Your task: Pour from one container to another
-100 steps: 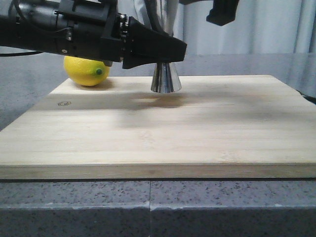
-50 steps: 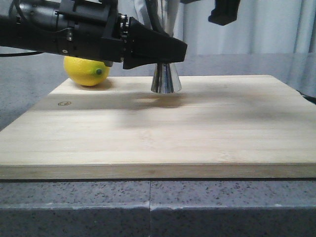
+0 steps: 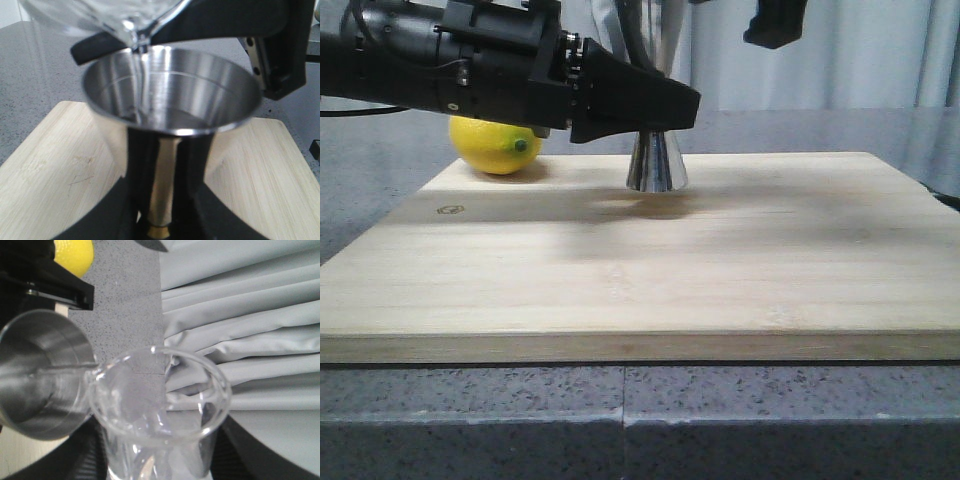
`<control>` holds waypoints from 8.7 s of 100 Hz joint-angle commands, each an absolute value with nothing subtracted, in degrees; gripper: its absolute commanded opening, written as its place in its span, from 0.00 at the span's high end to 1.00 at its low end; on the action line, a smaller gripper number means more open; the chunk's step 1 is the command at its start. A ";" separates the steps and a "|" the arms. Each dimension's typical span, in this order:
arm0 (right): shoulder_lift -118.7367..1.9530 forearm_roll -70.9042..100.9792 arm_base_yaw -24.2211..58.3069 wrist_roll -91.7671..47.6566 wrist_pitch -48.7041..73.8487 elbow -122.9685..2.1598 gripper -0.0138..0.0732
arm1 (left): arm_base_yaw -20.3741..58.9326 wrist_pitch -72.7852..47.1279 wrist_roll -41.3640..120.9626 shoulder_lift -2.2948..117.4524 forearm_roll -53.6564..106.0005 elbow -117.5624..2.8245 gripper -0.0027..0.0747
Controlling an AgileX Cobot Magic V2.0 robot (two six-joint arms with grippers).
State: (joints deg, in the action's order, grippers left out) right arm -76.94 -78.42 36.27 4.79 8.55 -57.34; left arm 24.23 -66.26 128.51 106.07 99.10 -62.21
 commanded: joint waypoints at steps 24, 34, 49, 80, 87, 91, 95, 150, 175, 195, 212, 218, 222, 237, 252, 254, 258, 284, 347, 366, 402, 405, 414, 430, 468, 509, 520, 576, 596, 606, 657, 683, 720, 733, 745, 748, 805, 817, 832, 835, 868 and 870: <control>-74.87 -80.21 36.31 4.97 7.89 -59.64 0.53 | 24.87 -71.62 127.95 103.56 103.69 -63.84 0.88; -74.87 -80.71 36.31 4.97 7.89 -59.64 0.53 | 24.87 -71.62 127.95 103.56 103.69 -63.84 0.88; -74.87 -80.96 36.31 4.97 7.89 -59.64 0.53 | 24.42 -71.61 127.95 103.56 104.55 -63.84 0.89; -74.87 -81.68 36.31 4.97 7.91 -59.64 0.53 | 23.69 -71.61 127.95 103.56 104.55 -63.84 0.88; -74.87 -81.68 36.31 4.97 7.91 -59.64 0.53 | 23.58 -71.61 127.95 103.56 104.55 -63.84 0.89; -74.87 -81.68 36.31 4.97 7.91 -59.64 0.53 | 23.58 -71.61 127.95 103.56 104.55 -63.84 0.88; -74.87 -81.68 36.31 4.97 7.91 -59.64 0.53 | 23.58 -71.61 127.95 103.56 104.55 -63.84 0.88; -74.87 -81.09 36.31 5.65 8.70 -59.64 0.53 | 23.47 -71.61 127.95 103.56 104.55 -63.84 0.89; -74.76 -80.84 36.31 12.49 10.86 -59.64 0.53 | 23.47 -71.61 127.95 103.56 104.55 -63.84 0.88; -74.40 -80.61 36.31 16.43 9.94 -59.64 0.53 | 23.47 -71.61 127.95 103.56 104.55 -63.84 0.89; -72.87 -80.60 35.67 21.13 9.67 -59.64 0.53 | 23.47 -71.61 127.95 103.56 104.55 -63.84 0.88; -72.33 -80.36 34.62 23.72 9.16 -59.53 0.53 | 23.47 -71.61 127.95 103.56 104.55 -63.84 0.89; -71.92 -80.36 33.50 25.83 8.23 -59.45 0.53 | 23.47 -71.61 127.95 103.56 104.55 -63.84 0.89; -71.03 -78.45 28.41 33.71 4.59 -59.42 0.53 | 23.47 -71.72 127.95 103.56 104.55 -63.84 0.89; -70.81 -76.85 22.61 42.86 -0.67 -58.18 0.53 | 23.47 -72.09 127.95 103.56 104.55 -63.84 0.88; -70.81 -76.85 21.81 43.61 -1.46 -58.06 0.53 | 23.47 -72.09 127.95 103.56 104.55 -63.84 0.88; -70.81 -76.85 20.19 45.72 -3.16 -57.24 0.53 | 23.47 -72.09 127.95 103.56 104.55 -63.84 0.89; -70.81 -73.12 9.13 51.35 -17.08 -50.21 0.53 | 23.47 -72.20 127.95 103.56 104.55 -63.84 0.89; -80.03 -69.10 -2.72 48.15 -40.41 -43.60 0.53 | 23.47 -72.10 127.95 103.56 104.55 -63.84 0.89; -85.19 -64.15 -2.72 41.63 -44.72 -43.60 0.53 | 23.47 -72.10 127.95 103.56 104.55 -63.84 0.89; -93.32 -54.06 -2.72 32.94 -53.34 -43.60 0.53 | 23.47 -72.10 127.95 103.56 104.55 -63.84 0.88; -93.70 -53.61 -2.72 32.94 -53.83 -43.60 0.53 | 23.47 -72.10 127.95 103.56 104.55 -63.84 0.89; -94.83 -52.88 -2.61 32.00 -55.30 -43.60 0.53 | 23.47 -72.10 127.95 103.56 104.55 -63.84 0.89; -96.24 -51.67 -2.61 29.89 -56.02 -43.60 0.53 | 23.47 -72.10 127.95 103.56 104.55 -63.84 0.88; -97.21 -51.43 -2.61 29.52 -55.59 -44.13 0.50 | 23.47 -72.10 127.95 103.56 104.55 -63.84 0.89; -94.20 -51.74 -2.61 30.02 -53.16 -44.13 0.22 | 23.47 -72.10 127.95 103.56 104.55 -63.84 0.89; -90.56 -53.17 -2.61 32.45 -52.21 -44.13 0.22 | 23.47 -72.10 127.95 103.56 104.55 -63.84 0.89; -64.76 -79.61 -1.43 72.70 -25.94 -44.13 0.22 | 23.47 -72.10 127.95 103.56 104.55 -63.84 0.88; -60.45 -97.14 -0.68 91.51 -24.20 -44.13 0.22 | 23.47 -72.10 127.95 103.56 104.55 -63.84 0.89; -59.46 -105.35 -0.68 100.15 -24.20 -44.13 0.22 | 23.47 -72.10 127.95 103.56 104.55 -63.84 0.89; -58.77 -106.58 -0.68 101.96 -26.79 -44.02 0.23 | 23.47 -72.10 127.95 103.56 104.55 -63.84 0.89; -58.77 -106.58 -0.68 101.96 -26.79 -44.02 0.23 | 23.47 -72.10 127.95 103.56 104.55 -63.84 0.88; -58.77 -106.58 -0.68 101.96 -26.35 -44.02 0.23 | 23.47 -71.97 127.95 103.56 104.55 -63.84 0.89; -58.77 -106.58 -0.68 101.96 -26.35 -44.02 0.23 | 23.47 -69.55 127.95 103.56 104.44 -63.84 0.88; -58.77 -106.58 -0.68 101.96 -26.32 -44.02 0.23 | 23.47 -66.45 127.95 103.56 104.44 -63.84 0.89; -58.77 -106.58 -0.68 101.96 -26.32 -44.02 0.23 | 23.47 -65.91 127.95 103.56 104.44 -63.84 0.89; -58.77 -106.58 -0.68 101.87 -25.87 -44.02 0.23 | 23.47 -64.10 127.95 105.41 104.55 -63.84 0.89; -58.77 -106.58 -0.68 101.87 -25.78 -44.02 0.23 | 23.47 -64.22 127.95 105.41 104.86 -63.84 0.88; -58.77 -106.58 -0.68 101.87 -25.78 -44.02 0.23 | 23.47 -64.22 127.95 105.41 104.86 -63.84 0.88; -58.77 -106.58 -0.68 101.87 -25.78 -44.02 0.23 | 23.47 -64.22 127.95 105.41 104.86 -63.84 0.88; -58.77 -106.58 -0.68 101.87 -25.78 -44.02 0.23 | 23.47 -64.22 127.95 105.41 104.86 -63.84 0.49; -58.77 -106.58 -0.68 101.87 -25.78 -44.02 0.23 | 23.47 -64.22 127.95 105.41 104.86 -63.84 0.47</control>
